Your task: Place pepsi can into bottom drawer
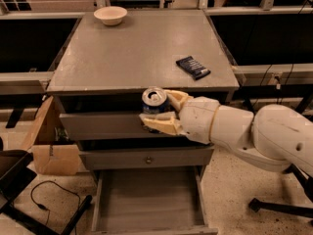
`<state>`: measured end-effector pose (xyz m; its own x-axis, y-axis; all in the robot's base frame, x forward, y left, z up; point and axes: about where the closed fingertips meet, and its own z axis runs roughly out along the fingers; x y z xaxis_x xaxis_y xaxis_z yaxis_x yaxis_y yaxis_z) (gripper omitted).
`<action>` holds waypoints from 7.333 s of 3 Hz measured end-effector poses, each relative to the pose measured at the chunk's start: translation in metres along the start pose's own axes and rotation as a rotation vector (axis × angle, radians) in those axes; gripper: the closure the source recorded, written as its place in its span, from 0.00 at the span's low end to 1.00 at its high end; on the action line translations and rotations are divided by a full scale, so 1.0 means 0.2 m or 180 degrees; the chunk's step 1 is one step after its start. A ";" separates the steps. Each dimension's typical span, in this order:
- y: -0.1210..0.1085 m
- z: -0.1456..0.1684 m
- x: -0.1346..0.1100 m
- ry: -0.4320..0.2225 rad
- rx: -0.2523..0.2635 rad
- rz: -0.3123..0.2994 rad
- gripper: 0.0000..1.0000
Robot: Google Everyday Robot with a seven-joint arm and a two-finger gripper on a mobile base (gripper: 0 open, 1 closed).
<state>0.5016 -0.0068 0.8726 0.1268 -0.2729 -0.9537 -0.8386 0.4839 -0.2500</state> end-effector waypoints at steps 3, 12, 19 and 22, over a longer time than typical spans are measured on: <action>0.26 0.17 0.69 0.0158 0.0009 0.0330 1.00; 0.51 0.99 2.86 0.0270 -0.0812 0.0190 1.00; 0.61 1.00 3.12 0.0233 -0.1040 0.0311 0.00; 0.66 0.75 2.89 0.0113 -0.1166 -0.0160 0.00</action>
Offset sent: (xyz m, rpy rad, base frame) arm -0.0116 0.0200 -0.1907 0.0397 0.2087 -0.0515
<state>0.5439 0.0236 0.2631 0.1595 -0.3206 -0.9337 -0.9666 0.1412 -0.2137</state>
